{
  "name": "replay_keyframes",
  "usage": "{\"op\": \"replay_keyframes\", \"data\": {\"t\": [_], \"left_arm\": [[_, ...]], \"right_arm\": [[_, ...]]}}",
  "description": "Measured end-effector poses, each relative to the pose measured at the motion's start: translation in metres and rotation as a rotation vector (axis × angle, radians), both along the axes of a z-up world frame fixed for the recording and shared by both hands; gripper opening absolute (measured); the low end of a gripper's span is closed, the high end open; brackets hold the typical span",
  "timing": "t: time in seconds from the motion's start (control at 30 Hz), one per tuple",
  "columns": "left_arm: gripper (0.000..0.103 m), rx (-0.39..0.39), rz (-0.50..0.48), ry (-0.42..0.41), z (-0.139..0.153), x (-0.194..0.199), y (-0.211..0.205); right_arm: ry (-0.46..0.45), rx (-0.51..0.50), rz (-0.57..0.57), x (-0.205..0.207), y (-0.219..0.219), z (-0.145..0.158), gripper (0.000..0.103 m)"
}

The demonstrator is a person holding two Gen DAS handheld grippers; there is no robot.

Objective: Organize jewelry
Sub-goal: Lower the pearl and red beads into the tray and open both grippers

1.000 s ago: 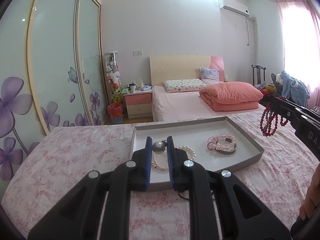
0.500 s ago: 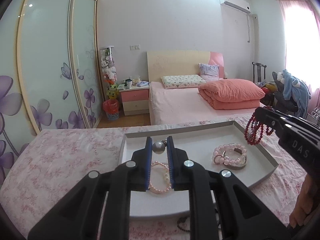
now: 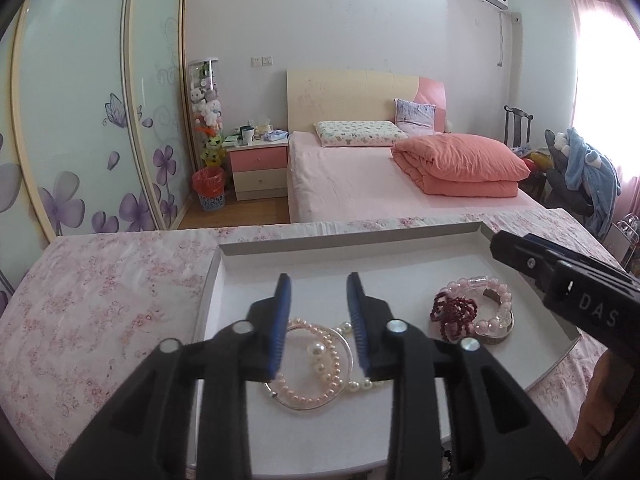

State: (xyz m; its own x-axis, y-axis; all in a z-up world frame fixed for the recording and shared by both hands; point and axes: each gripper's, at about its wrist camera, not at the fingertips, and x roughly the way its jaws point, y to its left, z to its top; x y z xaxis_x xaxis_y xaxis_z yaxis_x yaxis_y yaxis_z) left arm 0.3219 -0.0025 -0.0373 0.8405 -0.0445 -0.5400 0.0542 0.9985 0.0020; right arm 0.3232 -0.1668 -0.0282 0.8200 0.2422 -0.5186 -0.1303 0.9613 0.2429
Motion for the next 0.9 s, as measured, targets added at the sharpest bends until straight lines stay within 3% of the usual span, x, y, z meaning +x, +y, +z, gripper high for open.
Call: {"op": "replay_keyframes", "data": {"t": [0.23, 0.5, 0.9], "left_arm": [[0.031, -0.048, 0.038, -0.003, 0.009, -0.004, 0.018], [0.032, -0.049, 0.071, -0.019, 0.023, -0.028, 0.032], [0.051, -0.035, 0.089, 0.045, 0.005, -0.094, 0.057]], "right_arm": [[-0.008, -0.010, -0.015, -0.012, -0.008, 0.003, 0.044], [0.002, -0.018, -0.001, -0.034, -0.011, 0.003, 0.044], [0.161, -0.102, 0.170, -0.083, 0.010, -0.034, 0.042]]}}
